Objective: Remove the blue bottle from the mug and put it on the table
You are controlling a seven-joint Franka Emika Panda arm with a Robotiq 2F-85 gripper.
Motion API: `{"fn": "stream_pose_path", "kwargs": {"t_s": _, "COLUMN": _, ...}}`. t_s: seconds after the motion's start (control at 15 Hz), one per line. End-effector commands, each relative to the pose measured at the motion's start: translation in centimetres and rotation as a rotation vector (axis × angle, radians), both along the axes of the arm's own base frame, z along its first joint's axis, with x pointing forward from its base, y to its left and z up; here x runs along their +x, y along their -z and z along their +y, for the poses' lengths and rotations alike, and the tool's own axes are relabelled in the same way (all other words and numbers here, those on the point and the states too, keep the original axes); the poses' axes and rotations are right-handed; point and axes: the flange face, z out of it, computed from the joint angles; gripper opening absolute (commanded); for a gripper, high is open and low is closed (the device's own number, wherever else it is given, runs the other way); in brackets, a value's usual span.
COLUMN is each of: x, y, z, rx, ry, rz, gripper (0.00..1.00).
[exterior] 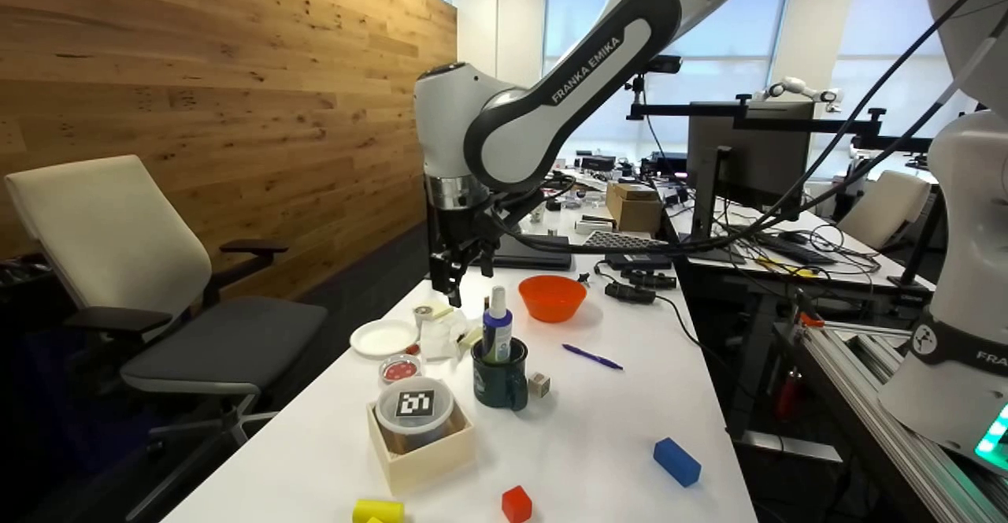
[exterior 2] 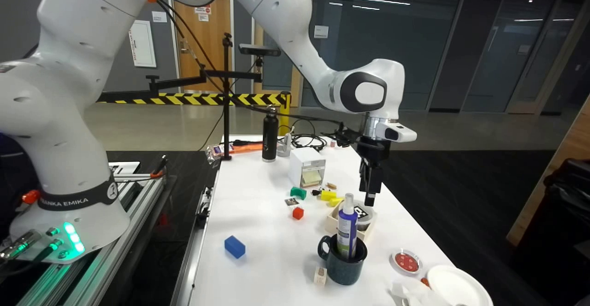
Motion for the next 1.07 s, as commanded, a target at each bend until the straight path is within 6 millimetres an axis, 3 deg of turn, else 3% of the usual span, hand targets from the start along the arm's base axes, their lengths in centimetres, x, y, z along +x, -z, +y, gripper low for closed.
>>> {"fn": "stream_pose_path", "kwargs": {"t_s": 0.0, "x": 1.6, "y": 0.2, "z": 0.6, "rx": -0.012, "ry": -0.047, "rz": 0.085, "gripper": 1.00}}
{"fn": "stream_pose_path", "kwargs": {"t_s": 0.53, "x": 2.4, "y": 1.1, "z": 1.3, "rx": 0.003, "ry": -0.113, "rz": 0.254, "gripper": 1.00}}
{"fn": "stream_pose_path", "kwargs": {"t_s": 1.0, "x": 4.3, "y": 3.8, "z": -1.1, "rx": -0.035, "ry": -0.044, "rz": 0.369, "gripper": 1.00}}
